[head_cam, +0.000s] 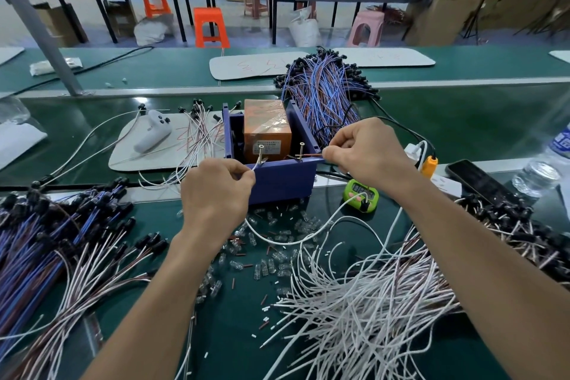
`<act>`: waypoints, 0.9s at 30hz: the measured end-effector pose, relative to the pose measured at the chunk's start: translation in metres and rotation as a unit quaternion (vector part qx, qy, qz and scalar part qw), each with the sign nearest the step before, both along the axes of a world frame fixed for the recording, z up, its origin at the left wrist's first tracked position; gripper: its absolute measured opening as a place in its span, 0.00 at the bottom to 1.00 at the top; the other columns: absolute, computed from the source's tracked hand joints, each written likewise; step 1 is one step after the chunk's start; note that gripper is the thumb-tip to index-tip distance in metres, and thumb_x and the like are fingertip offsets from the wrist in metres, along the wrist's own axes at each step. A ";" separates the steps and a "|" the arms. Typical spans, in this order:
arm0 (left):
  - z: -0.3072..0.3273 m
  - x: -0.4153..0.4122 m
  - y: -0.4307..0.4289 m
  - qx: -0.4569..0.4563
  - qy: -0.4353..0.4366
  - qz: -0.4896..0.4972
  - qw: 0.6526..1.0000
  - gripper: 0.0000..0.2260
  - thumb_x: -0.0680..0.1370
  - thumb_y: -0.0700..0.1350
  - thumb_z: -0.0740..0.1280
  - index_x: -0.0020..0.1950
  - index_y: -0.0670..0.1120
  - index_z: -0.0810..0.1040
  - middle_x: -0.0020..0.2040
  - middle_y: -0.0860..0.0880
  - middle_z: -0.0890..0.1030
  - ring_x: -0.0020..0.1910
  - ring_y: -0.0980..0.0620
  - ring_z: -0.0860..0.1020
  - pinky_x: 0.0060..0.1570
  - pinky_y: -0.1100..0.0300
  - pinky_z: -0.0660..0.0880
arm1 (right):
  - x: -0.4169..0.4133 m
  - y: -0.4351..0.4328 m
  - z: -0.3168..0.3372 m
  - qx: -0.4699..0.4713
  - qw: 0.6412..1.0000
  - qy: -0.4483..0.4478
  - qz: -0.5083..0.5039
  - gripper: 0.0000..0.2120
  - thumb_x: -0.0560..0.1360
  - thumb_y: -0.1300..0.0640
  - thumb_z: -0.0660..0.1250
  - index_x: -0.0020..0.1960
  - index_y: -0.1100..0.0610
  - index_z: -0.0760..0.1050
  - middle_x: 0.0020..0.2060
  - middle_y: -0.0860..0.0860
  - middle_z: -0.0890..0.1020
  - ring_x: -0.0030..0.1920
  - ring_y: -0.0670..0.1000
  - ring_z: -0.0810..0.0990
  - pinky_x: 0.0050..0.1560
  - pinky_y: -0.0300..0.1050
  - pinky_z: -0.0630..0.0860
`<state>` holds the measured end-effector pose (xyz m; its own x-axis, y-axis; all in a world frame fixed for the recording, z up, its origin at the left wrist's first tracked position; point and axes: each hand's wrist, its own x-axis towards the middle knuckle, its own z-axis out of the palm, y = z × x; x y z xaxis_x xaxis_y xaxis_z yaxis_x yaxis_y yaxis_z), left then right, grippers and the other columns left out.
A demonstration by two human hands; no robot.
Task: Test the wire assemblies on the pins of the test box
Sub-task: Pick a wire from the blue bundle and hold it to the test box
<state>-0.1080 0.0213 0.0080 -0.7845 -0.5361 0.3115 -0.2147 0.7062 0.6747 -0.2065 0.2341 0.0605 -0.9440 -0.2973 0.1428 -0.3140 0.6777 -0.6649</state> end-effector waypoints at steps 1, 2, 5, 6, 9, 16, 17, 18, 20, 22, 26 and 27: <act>0.000 0.000 0.000 0.001 0.000 -0.001 1.000 0.04 0.76 0.49 0.75 0.41 0.53 0.88 0.28 0.63 0.77 0.31 0.61 0.77 0.35 0.64 0.71 | -0.001 -0.001 0.000 0.003 1.000 0.001 -0.004 0.09 0.73 0.55 0.77 0.36 0.53 0.83 0.25 0.47 0.82 0.24 0.40 0.76 0.30 0.29 0.71; 0.000 0.000 0.000 0.003 0.001 -0.001 1.000 0.04 0.76 0.49 0.75 0.41 0.53 0.88 0.29 0.63 0.78 0.31 0.60 0.78 0.35 0.64 0.72 | -0.001 -0.002 -0.001 0.008 1.000 0.005 -0.011 0.09 0.73 0.55 0.76 0.35 0.53 0.83 0.25 0.47 0.82 0.25 0.40 0.77 0.32 0.32 0.73; 0.002 0.001 0.001 0.007 -0.001 0.000 1.000 0.05 0.76 0.49 0.75 0.41 0.53 0.88 0.29 0.62 0.79 0.31 0.60 0.78 0.33 0.66 0.71 | -0.002 -0.004 -0.002 0.023 0.999 0.022 -0.033 0.09 0.73 0.54 0.76 0.35 0.53 0.83 0.24 0.47 0.81 0.29 0.45 0.80 0.37 0.40 0.79; 0.002 0.001 0.002 0.006 -0.002 0.000 1.000 0.05 0.76 0.49 0.75 0.41 0.53 0.88 0.29 0.62 0.79 0.31 0.60 0.78 0.33 0.66 0.70 | -0.001 -0.004 -0.002 0.024 0.999 0.023 -0.035 0.09 0.73 0.54 0.76 0.36 0.53 0.83 0.24 0.46 0.82 0.29 0.45 0.80 0.36 0.40 0.78; 0.002 0.003 0.002 0.003 -0.008 0.004 1.000 0.05 0.76 0.49 0.75 0.42 0.52 0.88 0.30 0.60 0.80 0.33 0.57 0.78 0.34 0.63 0.69 | 0.004 0.001 -0.001 0.011 1.000 0.020 -0.017 0.08 0.73 0.54 0.76 0.36 0.53 0.83 0.25 0.47 0.82 0.25 0.40 0.77 0.34 0.36 0.74; 0.005 0.018 0.005 0.162 0.056 0.032 0.985 0.10 0.75 0.47 0.76 0.34 0.55 0.82 0.28 0.62 0.81 0.24 0.61 0.77 0.24 0.68 0.69 | 0.025 0.014 0.015 0.077 0.994 -0.004 0.083 0.07 0.73 0.53 0.76 0.37 0.50 0.83 0.26 0.42 0.82 0.26 0.39 0.76 0.31 0.28 0.70; 0.006 0.021 0.005 0.233 0.094 0.040 0.967 0.09 0.75 0.45 0.76 0.36 0.53 0.83 0.28 0.59 0.82 0.22 0.60 0.75 0.23 0.65 0.70 | 0.030 0.014 0.016 0.102 0.990 -0.017 0.098 0.07 0.74 0.51 0.75 0.38 0.49 0.83 0.28 0.41 0.83 0.27 0.39 0.77 0.31 0.29 0.70; 0.008 0.025 0.005 0.304 0.140 0.049 0.941 0.08 0.75 0.42 0.76 0.38 0.51 0.83 0.28 0.57 0.82 0.22 0.60 0.73 0.23 0.64 0.70 | 0.037 0.013 0.016 0.126 0.985 -0.031 0.112 0.07 0.75 0.47 0.74 0.40 0.48 0.83 0.30 0.41 0.83 0.30 0.39 0.78 0.31 0.29 0.70; 0.015 0.033 0.001 0.411 0.240 0.065 0.877 0.06 0.75 0.37 0.75 0.42 0.47 0.83 0.28 0.55 0.82 0.23 0.59 0.73 0.24 0.64 0.71 | 0.053 0.010 0.013 0.175 0.971 -0.060 0.150 0.12 0.76 0.38 0.69 0.45 0.45 0.83 0.35 0.42 0.84 0.35 0.40 0.80 0.34 0.33 0.73; 0.020 0.039 -0.010 0.452 0.313 0.081 0.831 0.05 0.75 0.37 0.75 0.42 0.45 0.82 0.30 0.54 0.82 0.24 0.58 0.72 0.24 0.64 0.71 | 0.070 0.006 0.007 0.210 0.948 -0.107 0.212 0.17 0.77 0.33 0.65 0.51 0.45 0.81 0.43 0.42 0.85 0.44 0.42 0.81 0.45 0.41 0.78; 0.015 0.044 -0.036 0.440 0.300 0.134 0.835 0.07 0.77 0.40 0.73 0.40 0.47 0.80 0.26 0.53 0.78 0.21 0.57 0.70 0.23 0.63 0.69 | 0.094 -0.002 -0.007 0.260 0.917 -0.125 0.274 0.09 0.80 0.45 0.66 0.55 0.47 0.81 0.47 0.46 0.84 0.43 0.47 0.80 0.43 0.41 0.78; 0.012 0.046 -0.042 0.428 0.283 0.147 0.846 0.07 0.77 0.41 0.73 0.39 0.47 0.80 0.27 0.52 0.77 0.21 0.57 0.71 0.23 0.62 0.69 | 0.095 -0.005 -0.010 0.255 0.923 -0.112 0.267 0.07 0.81 0.51 0.65 0.52 0.49 0.82 0.45 0.47 0.84 0.39 0.48 0.79 0.37 0.37 0.75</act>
<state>-0.0625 -0.0204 0.0196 -0.4330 -0.9014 -0.0084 0.2322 -0.1205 0.9652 -0.1112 0.2296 0.0508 -0.6325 -0.7033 -0.3246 -0.5869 0.7086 -0.3917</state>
